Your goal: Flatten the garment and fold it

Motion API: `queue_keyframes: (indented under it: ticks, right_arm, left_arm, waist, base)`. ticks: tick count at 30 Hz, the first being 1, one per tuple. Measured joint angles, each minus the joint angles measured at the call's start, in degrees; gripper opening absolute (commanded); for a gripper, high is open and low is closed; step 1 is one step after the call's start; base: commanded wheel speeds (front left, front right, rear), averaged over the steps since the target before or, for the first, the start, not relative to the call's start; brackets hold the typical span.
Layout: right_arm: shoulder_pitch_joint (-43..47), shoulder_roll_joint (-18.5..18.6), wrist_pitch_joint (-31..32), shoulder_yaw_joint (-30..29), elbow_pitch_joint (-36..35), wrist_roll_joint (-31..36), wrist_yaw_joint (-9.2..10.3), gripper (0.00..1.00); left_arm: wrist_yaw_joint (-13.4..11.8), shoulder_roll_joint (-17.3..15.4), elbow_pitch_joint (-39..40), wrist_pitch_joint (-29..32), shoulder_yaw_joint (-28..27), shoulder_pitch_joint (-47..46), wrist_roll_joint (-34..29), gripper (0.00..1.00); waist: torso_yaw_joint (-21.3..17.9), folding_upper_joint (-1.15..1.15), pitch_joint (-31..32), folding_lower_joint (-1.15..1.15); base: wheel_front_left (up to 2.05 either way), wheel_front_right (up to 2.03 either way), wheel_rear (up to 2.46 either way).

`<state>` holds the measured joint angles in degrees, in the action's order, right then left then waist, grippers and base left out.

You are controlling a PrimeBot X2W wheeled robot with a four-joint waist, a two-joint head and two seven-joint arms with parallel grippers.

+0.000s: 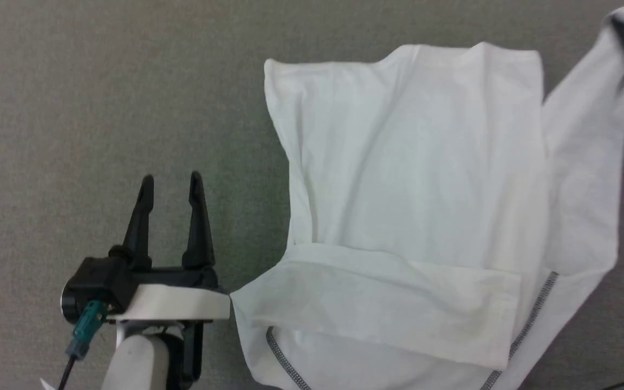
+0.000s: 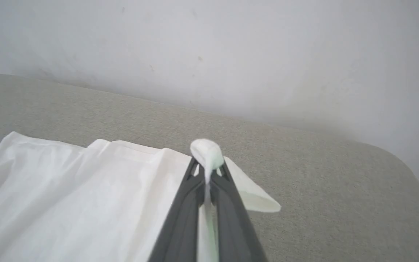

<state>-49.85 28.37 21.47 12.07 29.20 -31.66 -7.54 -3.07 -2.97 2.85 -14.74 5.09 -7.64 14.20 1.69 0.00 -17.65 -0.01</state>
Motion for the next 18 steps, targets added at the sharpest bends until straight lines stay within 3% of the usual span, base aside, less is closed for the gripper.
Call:
queue_keyframes:
  ticks: [10, 18]
  right_arm:
    - [17.77, -12.26, 2.19, 7.83, -20.71, 0.77, 0.00, 0.00]
    - [26.47, -22.35, 0.36, 14.41, -20.17, 2.09, 0.00, 0.00]
  left_arm:
    - [0.09, 0.04, -1.82, 0.01, -0.26, 4.16, 0.73, 1.00]
    - [1.08, 0.07, -2.98, 0.01, 0.32, 4.22, 0.98, 1.00]
  waist:
    - [-3.17, 0.00, 9.71, -0.01]
    - [-3.94, 0.00, 13.75, 0.00]
  base:
    - [0.00, 0.00, 0.00]
    - [0.00, 0.00, 0.00]
